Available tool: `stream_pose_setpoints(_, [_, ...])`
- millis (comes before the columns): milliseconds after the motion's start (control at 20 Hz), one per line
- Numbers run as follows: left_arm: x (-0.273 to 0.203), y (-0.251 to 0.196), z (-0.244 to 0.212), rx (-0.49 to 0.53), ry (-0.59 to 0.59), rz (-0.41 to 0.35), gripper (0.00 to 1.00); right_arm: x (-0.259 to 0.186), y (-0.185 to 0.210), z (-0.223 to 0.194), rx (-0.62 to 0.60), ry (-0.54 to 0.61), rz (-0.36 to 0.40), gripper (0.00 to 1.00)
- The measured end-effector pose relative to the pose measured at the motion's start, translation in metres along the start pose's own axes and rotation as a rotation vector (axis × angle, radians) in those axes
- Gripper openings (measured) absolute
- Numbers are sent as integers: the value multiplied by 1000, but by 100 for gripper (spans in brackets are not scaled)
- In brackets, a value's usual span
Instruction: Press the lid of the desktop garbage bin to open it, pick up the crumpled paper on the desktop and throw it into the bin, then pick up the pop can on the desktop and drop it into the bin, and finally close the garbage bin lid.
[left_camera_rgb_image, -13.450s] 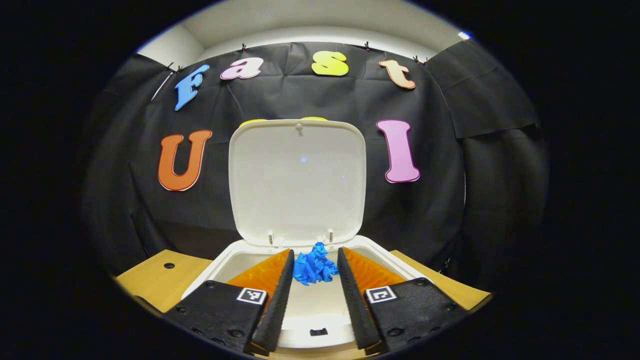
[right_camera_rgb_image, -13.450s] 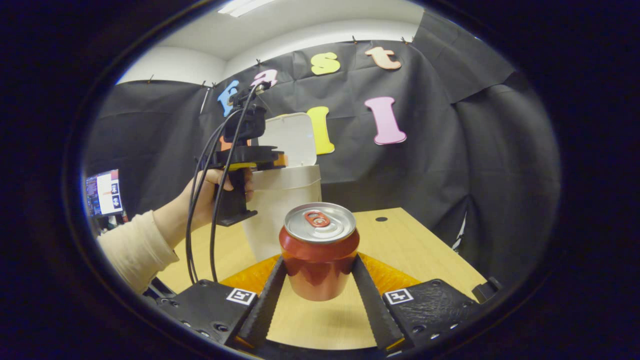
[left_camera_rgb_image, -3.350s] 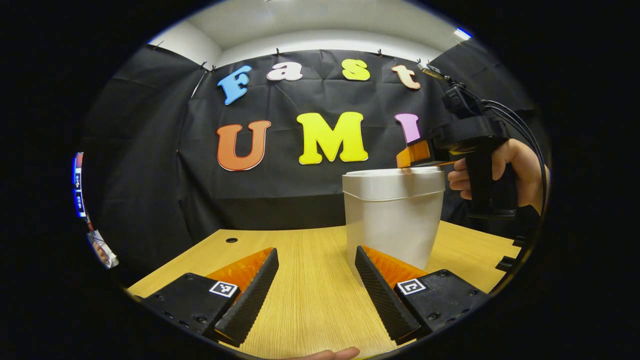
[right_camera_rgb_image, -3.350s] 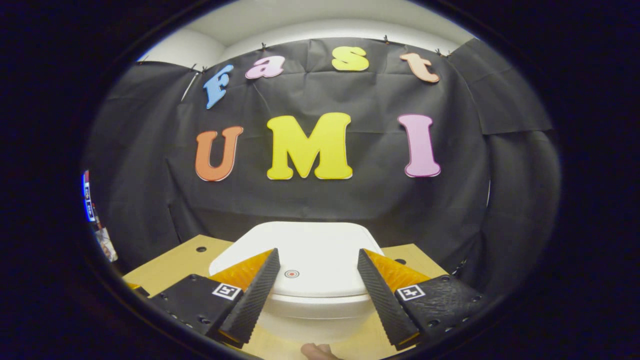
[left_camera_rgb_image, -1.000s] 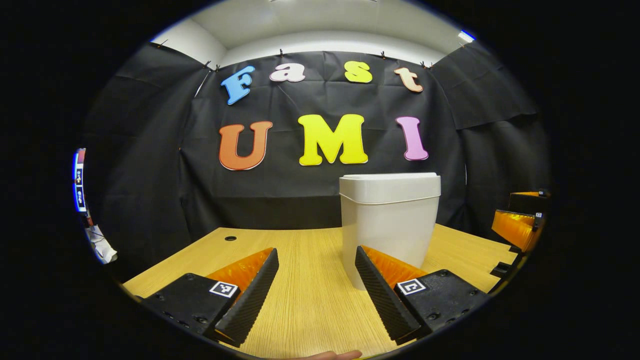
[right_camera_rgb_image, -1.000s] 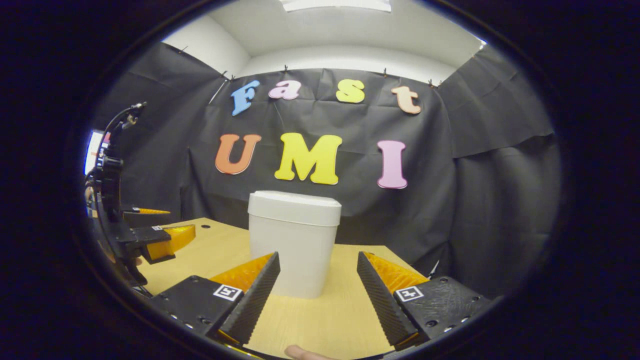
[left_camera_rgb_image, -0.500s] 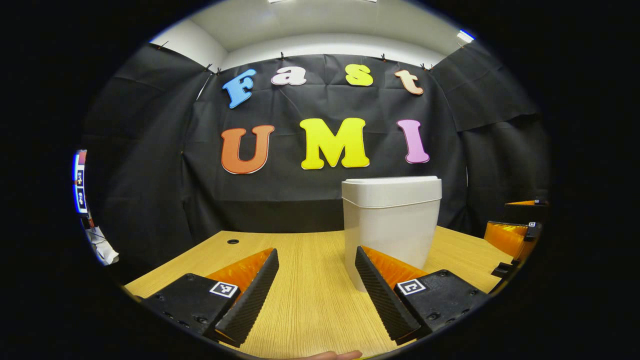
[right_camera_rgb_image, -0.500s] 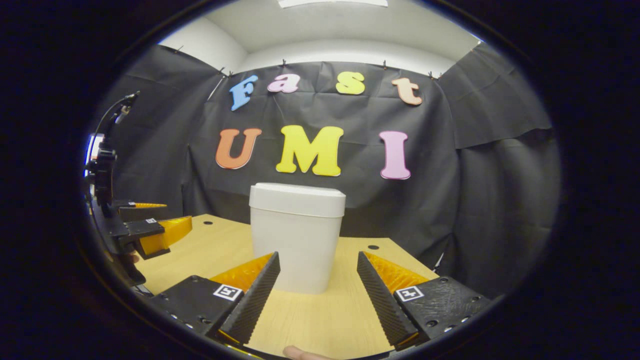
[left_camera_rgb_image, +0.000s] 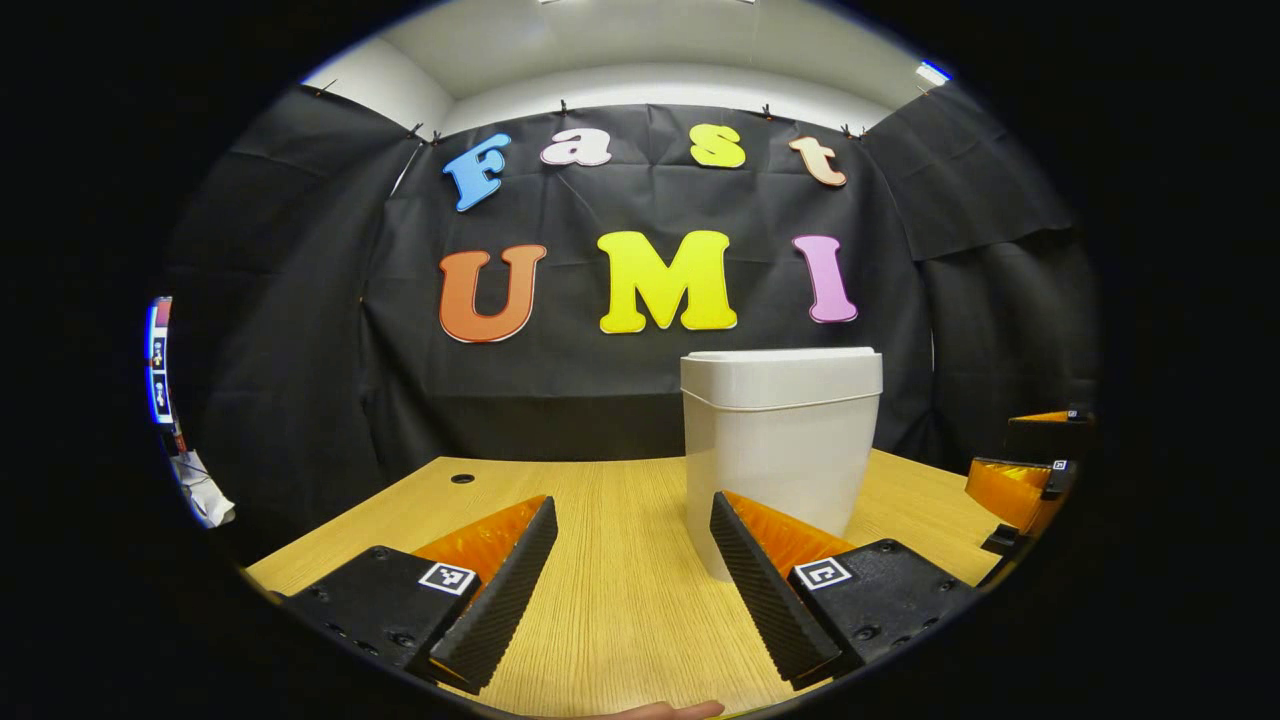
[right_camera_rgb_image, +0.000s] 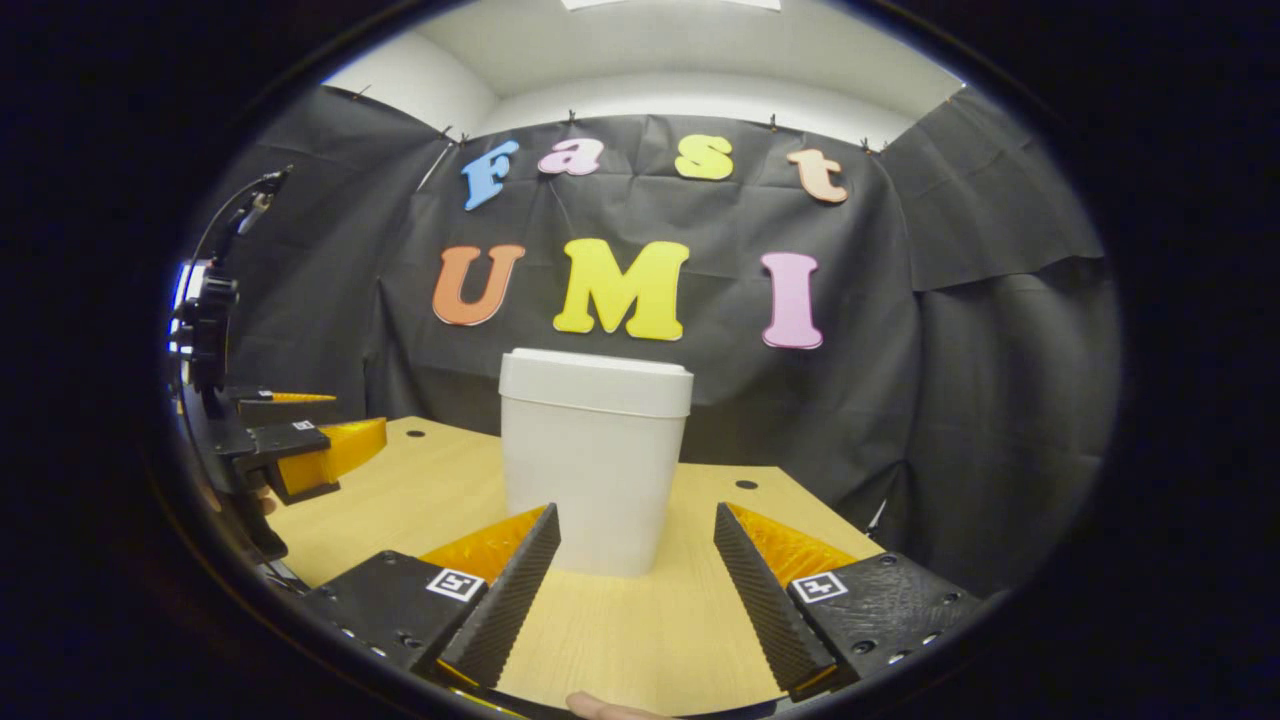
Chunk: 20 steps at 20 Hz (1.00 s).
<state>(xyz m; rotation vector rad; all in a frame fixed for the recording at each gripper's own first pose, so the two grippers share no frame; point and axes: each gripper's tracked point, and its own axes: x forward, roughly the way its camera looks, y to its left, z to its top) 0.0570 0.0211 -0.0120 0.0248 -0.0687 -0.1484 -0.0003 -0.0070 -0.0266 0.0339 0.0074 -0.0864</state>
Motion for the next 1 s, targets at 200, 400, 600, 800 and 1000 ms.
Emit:
stream_pose_setpoints(200, [0, 1, 1, 4, -5, 6, 99, 1, -6, -4, 5, 2, -18, 95])
stream_pose_setpoints(400, [1, 0, -1, 3, -3, 6, 99, 3, -10, -9, 41, 20, -23, 95])
stream_pose_setpoints(600, [2, -1, -3, 3, 5, 2, 99, 5, -15, -15, 67, 38, -28, 95])
stream_pose_setpoints(800, [-1, -3, 1, 14, -9, -2, 99, 5, -9, -15, 69, 43, -17, 98])
stream_pose_setpoints(1000, [0, -6, -1, 16, -6, -10, 99, 4, -6, -12, 44, 29, -18, 95])
